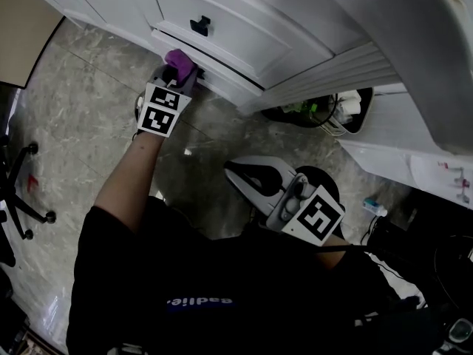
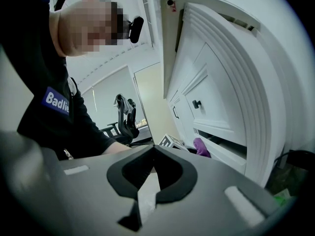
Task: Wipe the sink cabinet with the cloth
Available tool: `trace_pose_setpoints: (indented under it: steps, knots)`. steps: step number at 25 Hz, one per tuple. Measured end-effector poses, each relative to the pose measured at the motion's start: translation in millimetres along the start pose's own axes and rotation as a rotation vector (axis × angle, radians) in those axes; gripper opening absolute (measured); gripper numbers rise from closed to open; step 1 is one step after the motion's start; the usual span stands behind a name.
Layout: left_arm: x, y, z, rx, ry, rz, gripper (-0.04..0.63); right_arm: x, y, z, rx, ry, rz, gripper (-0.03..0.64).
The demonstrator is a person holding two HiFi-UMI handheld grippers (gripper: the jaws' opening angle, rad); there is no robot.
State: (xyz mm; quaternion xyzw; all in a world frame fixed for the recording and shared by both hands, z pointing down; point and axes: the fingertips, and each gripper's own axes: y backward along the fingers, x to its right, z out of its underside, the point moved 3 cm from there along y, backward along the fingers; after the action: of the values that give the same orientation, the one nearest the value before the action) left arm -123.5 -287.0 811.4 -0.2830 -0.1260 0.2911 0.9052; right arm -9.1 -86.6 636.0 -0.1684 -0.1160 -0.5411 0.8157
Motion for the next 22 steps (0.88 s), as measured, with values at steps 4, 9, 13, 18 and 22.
trace_pose_setpoints:
  steps: [4,9,13,18,22]
  knots:
    - [23.6,9.3,-7.5,0.017,-0.024,0.025,0.086,-2.2,-0.4,-0.5,0.002,-0.008,-0.01,0.002]
    - [69.5,12.5,-16.4,0.031,-0.097,0.128,0.086,-4.1,-0.2,-1.8,0.007,-0.013,-0.018,0.002]
    - [106.9,0.7,-18.0,0.028,-0.12,0.194,0.086,-4.7,3.5,-4.8,0.01,-0.007,-0.008,0.002]
    - [130.0,-10.6,-14.9,0.025,-0.076,0.208,0.086,-4.1,11.4,-5.1,0.016,-0.018,0.006,0.002]
    - [152.9,-7.7,-17.3,0.036,-0.104,0.277,0.086,-0.9,14.3,-8.2,0.022,-0.02,0.014,0.002]
